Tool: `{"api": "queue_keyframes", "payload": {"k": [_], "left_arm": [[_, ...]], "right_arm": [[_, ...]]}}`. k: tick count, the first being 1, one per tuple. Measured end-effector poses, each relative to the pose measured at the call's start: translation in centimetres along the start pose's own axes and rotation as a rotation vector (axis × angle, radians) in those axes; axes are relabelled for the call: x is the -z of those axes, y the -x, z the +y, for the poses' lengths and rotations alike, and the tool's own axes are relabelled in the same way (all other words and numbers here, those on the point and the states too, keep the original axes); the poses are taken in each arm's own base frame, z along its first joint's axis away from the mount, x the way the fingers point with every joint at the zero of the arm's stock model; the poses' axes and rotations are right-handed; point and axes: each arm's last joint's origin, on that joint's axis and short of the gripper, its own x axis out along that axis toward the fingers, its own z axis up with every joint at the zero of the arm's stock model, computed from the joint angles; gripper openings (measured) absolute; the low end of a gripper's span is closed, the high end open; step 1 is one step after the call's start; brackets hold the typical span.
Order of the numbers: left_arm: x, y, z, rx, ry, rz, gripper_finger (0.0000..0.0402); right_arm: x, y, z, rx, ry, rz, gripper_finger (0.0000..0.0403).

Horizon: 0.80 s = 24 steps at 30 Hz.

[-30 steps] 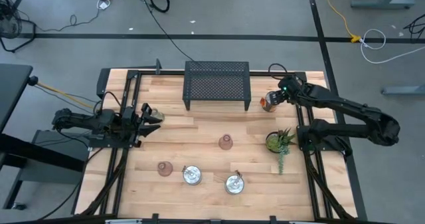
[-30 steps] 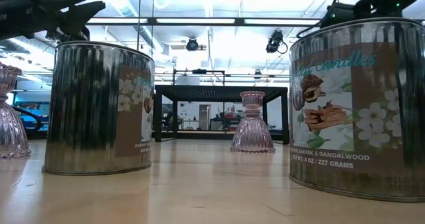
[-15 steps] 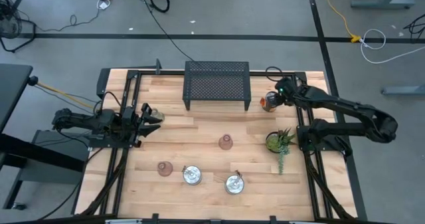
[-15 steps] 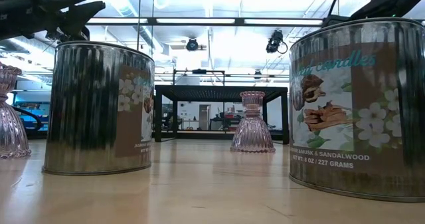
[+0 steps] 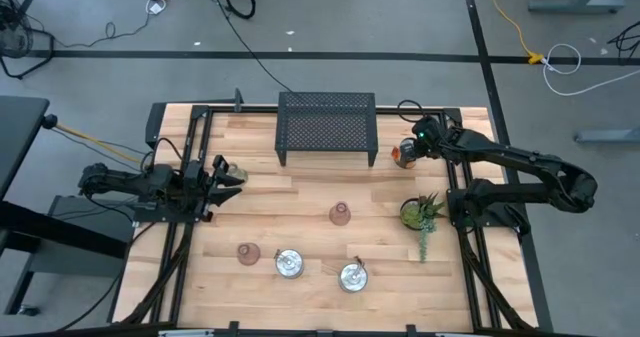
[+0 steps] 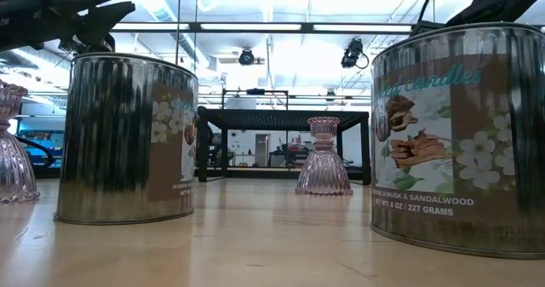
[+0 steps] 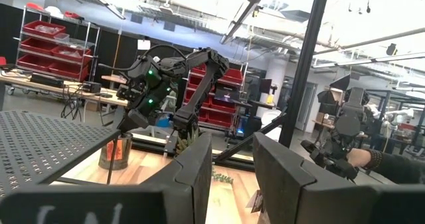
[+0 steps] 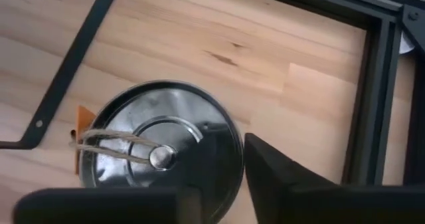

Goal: Pick & Place candle stick holders
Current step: Put the orange scented candle on the shelf

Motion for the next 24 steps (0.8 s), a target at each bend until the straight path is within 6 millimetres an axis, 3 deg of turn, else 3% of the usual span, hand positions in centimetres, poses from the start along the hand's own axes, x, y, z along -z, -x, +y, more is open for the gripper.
{"api": "queue_keyframes", "payload": {"k": [5,16,24], "left_arm": [[0.0,0.0,0.0,0.000,0.000,0.000,0.0115],[0.0,0.0,0.0,-0.001,0.000,0.000,0.0115],[0.0,0.0,0.0,-0.001,0.000,0.000,0.0115]], "right_arm": [[0.0,0.0,0.0,0.008,0.016,0.003,0.0012],[-0.2,0.3,0.1,-0.030,0.046,0.023,0.0002],[-3.2,4.1,0.3,-0.036,0.078,0.023,0.0000]]}}
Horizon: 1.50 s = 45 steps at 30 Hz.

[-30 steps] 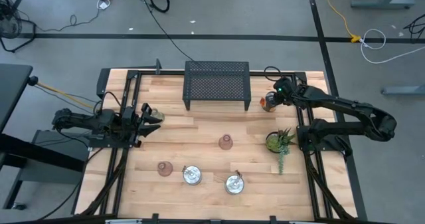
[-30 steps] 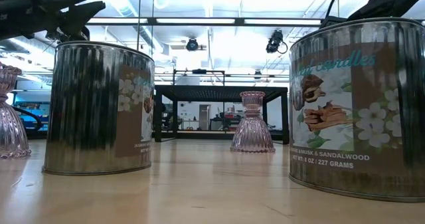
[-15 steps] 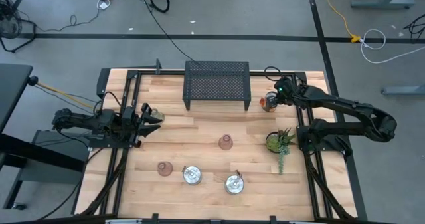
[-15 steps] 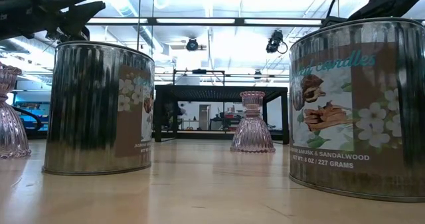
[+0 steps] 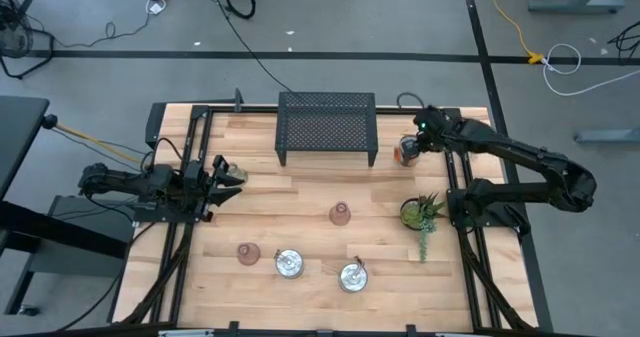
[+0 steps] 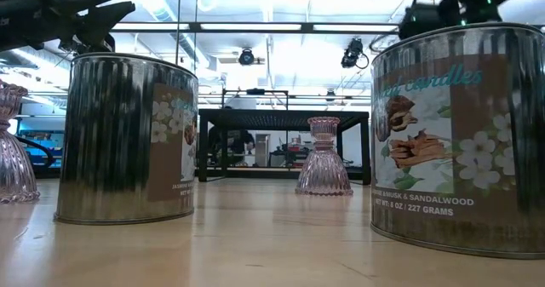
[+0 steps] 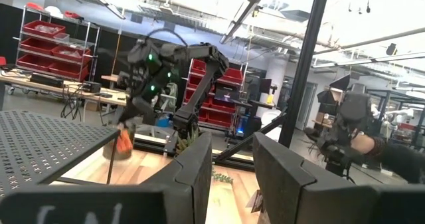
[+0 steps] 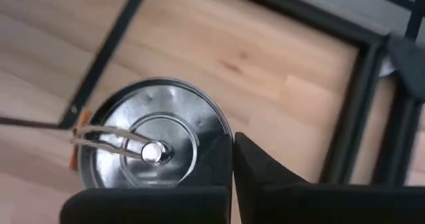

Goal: Pick & Place candle stick holders
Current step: Put the orange scented candle on the shelf

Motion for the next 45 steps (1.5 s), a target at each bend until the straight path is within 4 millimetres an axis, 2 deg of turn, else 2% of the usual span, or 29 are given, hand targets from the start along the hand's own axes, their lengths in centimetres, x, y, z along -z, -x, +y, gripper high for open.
{"api": "queue_keyframes", "payload": {"k": [11,15,18,23,27,30,34,39,45], "left_arm": [[0.0,0.0,0.0,-0.003,0.000,-0.001,0.0115],[0.0,0.0,0.0,-0.004,0.000,-0.001,0.0115],[0.0,0.0,0.0,-0.004,0.000,-0.001,0.0115],[0.0,0.0,0.0,-0.004,0.000,-0.001,0.0115],[0.0,0.0,0.0,-0.004,0.000,-0.001,0.0115],[0.0,0.0,0.1,-0.019,0.000,-0.005,0.0115],[0.0,0.0,0.1,-0.029,0.000,-0.007,0.0115],[0.0,0.0,0.1,-0.029,0.000,-0.007,0.0115],[0.0,0.0,0.1,-0.029,0.000,-0.007,0.0115]], "right_arm": [[-5.1,8.2,-0.3,-0.082,-0.043,-0.175,0.0000],[-7.0,9.7,0.1,-0.111,-0.059,-0.224,0.0000],[-8.9,9.7,1.0,-0.122,-0.058,-0.220,0.0000],[-12.5,8.5,3.8,-0.121,-0.003,-0.192,0.0000],[-15.6,8.2,5.8,-0.192,0.024,-0.206,0.0000],[-17.2,7.5,6.8,-0.184,0.033,-0.191,0.0000],[-18.5,5.9,7.9,-0.156,0.050,-0.155,0.0000],[-18.8,3.4,8.7,-0.148,0.082,-0.085,0.0000],[-19.4,2.7,8.4,-0.168,0.060,-0.093,0.0000]]}}
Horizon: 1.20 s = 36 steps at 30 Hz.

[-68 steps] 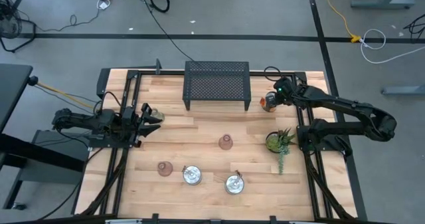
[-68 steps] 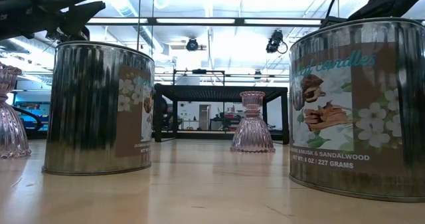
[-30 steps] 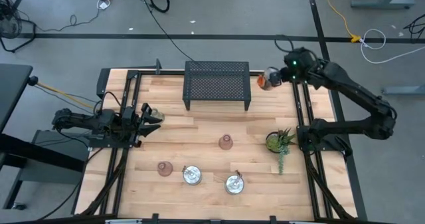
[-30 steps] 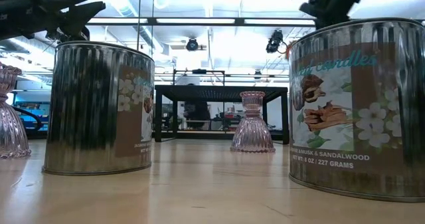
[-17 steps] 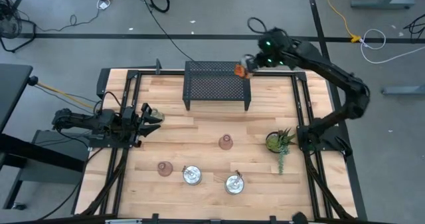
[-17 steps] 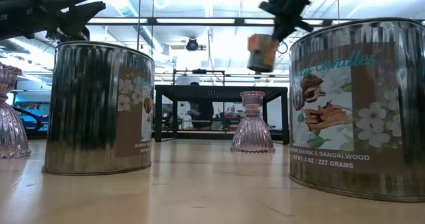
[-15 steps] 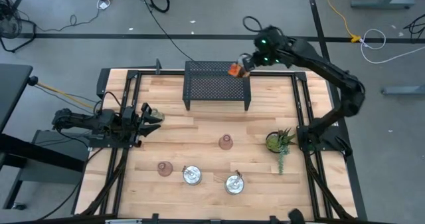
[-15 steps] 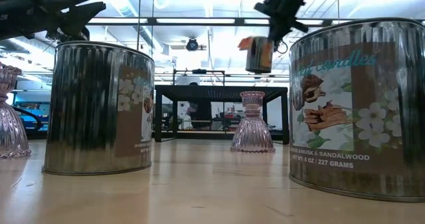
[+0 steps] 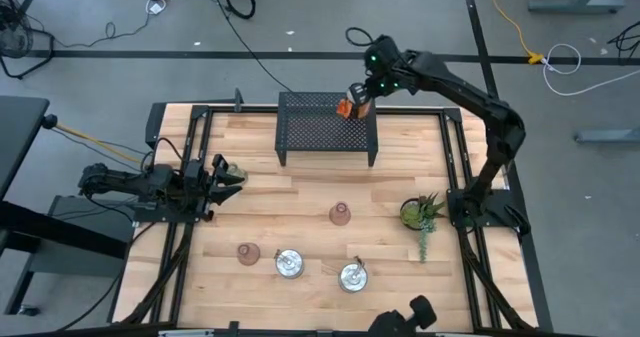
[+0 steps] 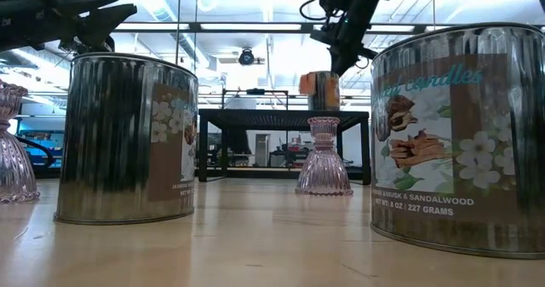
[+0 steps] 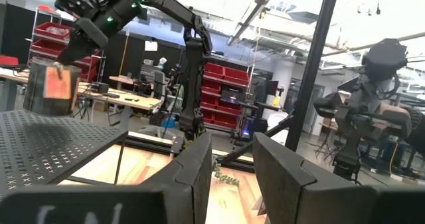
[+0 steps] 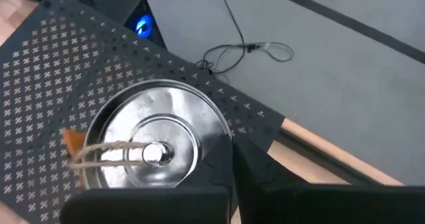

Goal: Pick & Place candle stick holders
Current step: Put the orange scented candle on the shelf

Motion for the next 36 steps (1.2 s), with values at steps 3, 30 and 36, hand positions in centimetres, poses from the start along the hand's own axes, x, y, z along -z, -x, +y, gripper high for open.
{"api": "queue_keyframes", "payload": {"k": [3,30,36], "left_arm": [[0.0,0.0,0.0,0.000,0.000,0.000,0.0115],[0.0,0.0,0.0,-0.017,0.000,-0.004,0.0115],[0.0,0.0,0.1,-0.025,0.000,-0.006,0.0115]], "right_arm": [[-0.2,0.0,-0.2,0.003,-0.009,-0.014,0.0000],[-0.9,-2.5,-0.4,-0.018,-0.030,-0.016,0.0000],[-1.0,-3.1,-0.3,-0.015,-0.030,-0.013,0.0000]]}}
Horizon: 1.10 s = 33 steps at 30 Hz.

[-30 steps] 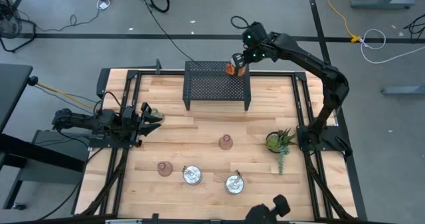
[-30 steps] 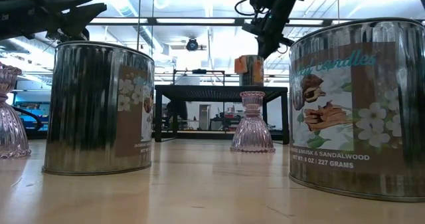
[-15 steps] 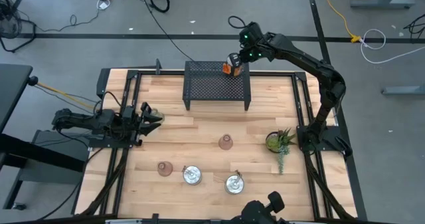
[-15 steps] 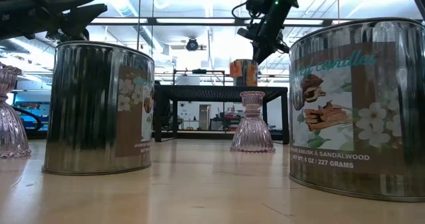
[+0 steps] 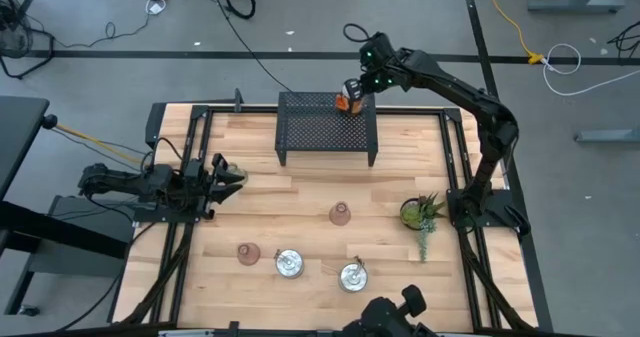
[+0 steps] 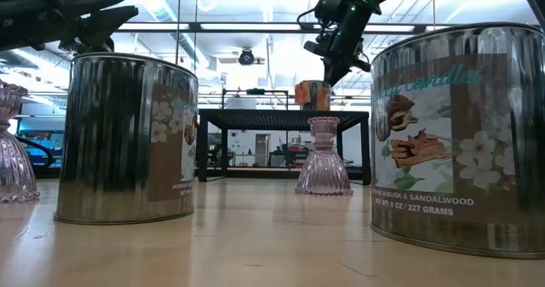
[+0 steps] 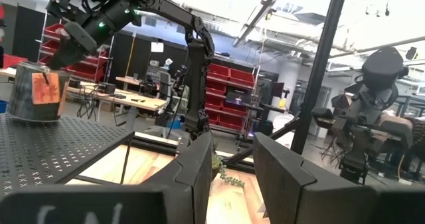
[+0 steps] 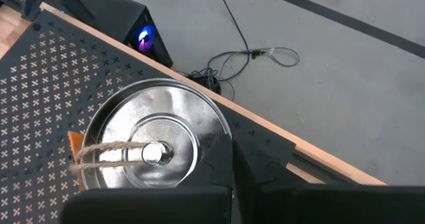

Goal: Pick & Place candle stick holders
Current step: Put the orange scented candle on the shelf, then put the right pink candle holder on the shelf

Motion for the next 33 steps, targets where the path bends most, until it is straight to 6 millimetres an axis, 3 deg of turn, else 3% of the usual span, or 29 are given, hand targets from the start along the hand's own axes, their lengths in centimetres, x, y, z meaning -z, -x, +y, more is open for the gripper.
{"api": "queue_keyframes", "payload": {"k": [8,19,33], "left_arm": [[0.0,0.0,0.0,0.000,0.000,0.000,0.0115],[0.0,0.0,0.0,0.000,0.000,0.000,0.0115],[0.0,0.0,0.0,0.000,0.000,0.001,0.0115]], "right_arm": [[-0.2,-1.3,0.3,-0.009,0.003,-0.007,0.0003],[-0.1,-1.3,0.2,0.009,0.009,-0.002,0.0045],[-0.5,1.6,0.1,0.009,0.017,-0.087,0.0094]]}}
